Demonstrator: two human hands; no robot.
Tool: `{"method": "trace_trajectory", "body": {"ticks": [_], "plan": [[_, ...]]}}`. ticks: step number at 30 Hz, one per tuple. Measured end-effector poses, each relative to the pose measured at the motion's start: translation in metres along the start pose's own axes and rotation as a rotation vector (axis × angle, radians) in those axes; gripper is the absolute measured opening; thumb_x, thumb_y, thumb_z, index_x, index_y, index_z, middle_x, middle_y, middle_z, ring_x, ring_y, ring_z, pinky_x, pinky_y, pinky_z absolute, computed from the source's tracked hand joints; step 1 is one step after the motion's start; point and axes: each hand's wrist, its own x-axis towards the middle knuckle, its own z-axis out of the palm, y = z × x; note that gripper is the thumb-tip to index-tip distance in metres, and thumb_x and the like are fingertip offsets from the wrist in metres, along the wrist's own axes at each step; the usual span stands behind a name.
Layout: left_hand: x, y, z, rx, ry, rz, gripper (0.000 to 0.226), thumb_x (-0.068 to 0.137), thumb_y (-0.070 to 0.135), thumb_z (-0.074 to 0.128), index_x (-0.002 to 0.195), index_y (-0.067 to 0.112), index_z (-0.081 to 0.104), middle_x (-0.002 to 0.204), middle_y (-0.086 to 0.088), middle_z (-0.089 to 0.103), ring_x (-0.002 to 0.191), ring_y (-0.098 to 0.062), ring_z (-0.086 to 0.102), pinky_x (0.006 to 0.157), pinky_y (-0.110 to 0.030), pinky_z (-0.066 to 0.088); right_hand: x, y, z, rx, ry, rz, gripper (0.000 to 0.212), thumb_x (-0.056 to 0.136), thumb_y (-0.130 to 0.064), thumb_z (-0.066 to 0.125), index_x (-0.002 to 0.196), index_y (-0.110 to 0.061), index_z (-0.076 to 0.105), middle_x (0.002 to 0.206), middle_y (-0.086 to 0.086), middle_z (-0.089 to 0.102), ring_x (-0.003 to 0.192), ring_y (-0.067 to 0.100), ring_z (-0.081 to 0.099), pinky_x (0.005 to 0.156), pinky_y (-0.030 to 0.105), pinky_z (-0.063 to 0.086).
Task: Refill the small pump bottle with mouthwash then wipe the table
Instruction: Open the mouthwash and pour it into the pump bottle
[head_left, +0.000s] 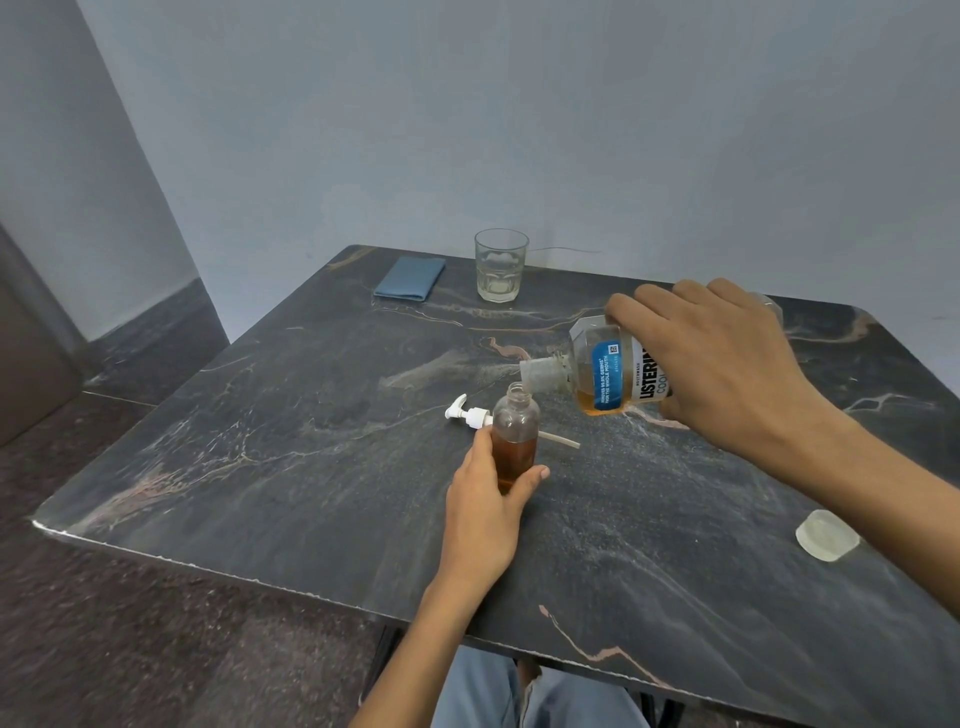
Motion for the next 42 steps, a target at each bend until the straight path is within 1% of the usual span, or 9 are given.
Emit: {"method": "trace_trajectory", "body": {"ticks": [5, 9, 11, 16, 18, 21, 31, 38, 42], "plan": [[0.0003, 0.0001, 0.0002, -0.001, -0.005, -0.006, 0.05, 0.084, 0.037, 0.066, 0.126, 0.023, 0.044, 0.118, 0.006, 0.058, 0.107, -0.011, 0.054, 0.094, -0.035, 0.047, -0.0001, -0.0001, -0.0006, -0.008, -0.003, -0.001, 0.078, 0.056, -0.021, 0.084, 0.113, -0.026, 0.031, 0.098, -0.004, 0.054, 0.081, 0.018, 0.05, 0.069, 0.029, 0.034], [0.0, -0.0002, -0.0002, 0.0, -0.005, 0.001, 0.05, 0.083, 0.036, 0.066, 0.126, 0.023, 0.045, 0.117, 0.006, 0.058, 0.107, -0.01, 0.054, 0.094, -0.033, 0.047, 0.0004, 0.0003, -0.0011, 0.0, 0.009, -0.001, 0.076, 0.054, -0.02, 0.085, 0.113, -0.025, 0.037, 0.097, -0.003, 0.055, 0.08, 0.019, 0.05, 0.068, 0.029, 0.034], [0.0004, -0.0003, -0.0003, -0.002, -0.005, 0.001, 0.051, 0.083, 0.036, 0.066, 0.127, 0.023, 0.044, 0.118, 0.007, 0.058, 0.108, -0.01, 0.054, 0.094, -0.031, 0.046, 0.0004, -0.0002, -0.0007, -0.003, 0.005, -0.003, 0.076, 0.056, -0.02, 0.084, 0.114, -0.025, 0.035, 0.098, -0.003, 0.055, 0.082, 0.019, 0.051, 0.069, 0.03, 0.035], [0.0009, -0.0018, 0.0001, -0.005, -0.005, -0.003, 0.046, 0.083, 0.036, 0.066, 0.123, 0.022, 0.046, 0.112, 0.005, 0.059, 0.1, -0.01, 0.056, 0.087, -0.028, 0.047, 0.0002, -0.0003, -0.0002, -0.009, 0.01, 0.003, 0.076, 0.055, -0.019, 0.084, 0.113, -0.025, 0.036, 0.098, -0.003, 0.055, 0.083, 0.02, 0.051, 0.067, 0.028, 0.027], [0.0008, -0.0021, 0.0003, -0.005, -0.008, -0.004, 0.047, 0.083, 0.036, 0.066, 0.123, 0.023, 0.045, 0.115, 0.007, 0.058, 0.102, -0.008, 0.055, 0.088, -0.027, 0.046, 0.0004, -0.0008, -0.0004, -0.007, 0.003, 0.003, 0.076, 0.057, -0.02, 0.084, 0.114, -0.026, 0.034, 0.1, -0.003, 0.055, 0.085, 0.02, 0.052, 0.068, 0.028, 0.03], [0.0009, -0.0018, 0.0002, -0.009, -0.011, -0.009, 0.049, 0.083, 0.035, 0.066, 0.125, 0.023, 0.044, 0.117, 0.007, 0.057, 0.105, -0.009, 0.054, 0.092, -0.03, 0.046, 0.0004, -0.0009, -0.0004, -0.009, 0.003, 0.002, 0.077, 0.058, -0.02, 0.083, 0.114, -0.027, 0.031, 0.101, -0.004, 0.055, 0.085, 0.019, 0.051, 0.069, 0.027, 0.03], [0.0008, -0.001, 0.0006, -0.006, -0.007, -0.006, 0.048, 0.083, 0.036, 0.066, 0.124, 0.025, 0.044, 0.116, 0.008, 0.057, 0.106, -0.009, 0.054, 0.094, -0.035, 0.047, 0.0003, -0.0005, -0.0011, 0.012, 0.021, -0.001, 0.074, 0.056, -0.018, 0.084, 0.114, -0.025, 0.039, 0.099, -0.001, 0.056, 0.084, 0.021, 0.052, 0.068, 0.028, 0.028], [0.0002, -0.0009, 0.0004, -0.001, -0.006, -0.004, 0.051, 0.083, 0.036, 0.066, 0.127, 0.022, 0.044, 0.12, 0.007, 0.057, 0.108, -0.01, 0.054, 0.096, -0.036, 0.047, -0.0002, -0.0005, -0.0011, 0.012, 0.031, -0.001, 0.072, 0.055, -0.018, 0.085, 0.113, -0.024, 0.041, 0.097, -0.001, 0.057, 0.082, 0.022, 0.052, 0.067, 0.029, 0.031], [0.0005, -0.001, 0.0006, -0.006, -0.01, -0.005, 0.052, 0.083, 0.036, 0.066, 0.128, 0.023, 0.043, 0.121, 0.008, 0.056, 0.11, -0.01, 0.053, 0.097, -0.033, 0.046, -0.0002, 0.0001, -0.0011, 0.024, 0.04, -0.003, 0.071, 0.055, -0.018, 0.085, 0.112, -0.022, 0.043, 0.096, 0.001, 0.058, 0.081, 0.023, 0.053, 0.067, 0.03, 0.031]]}}
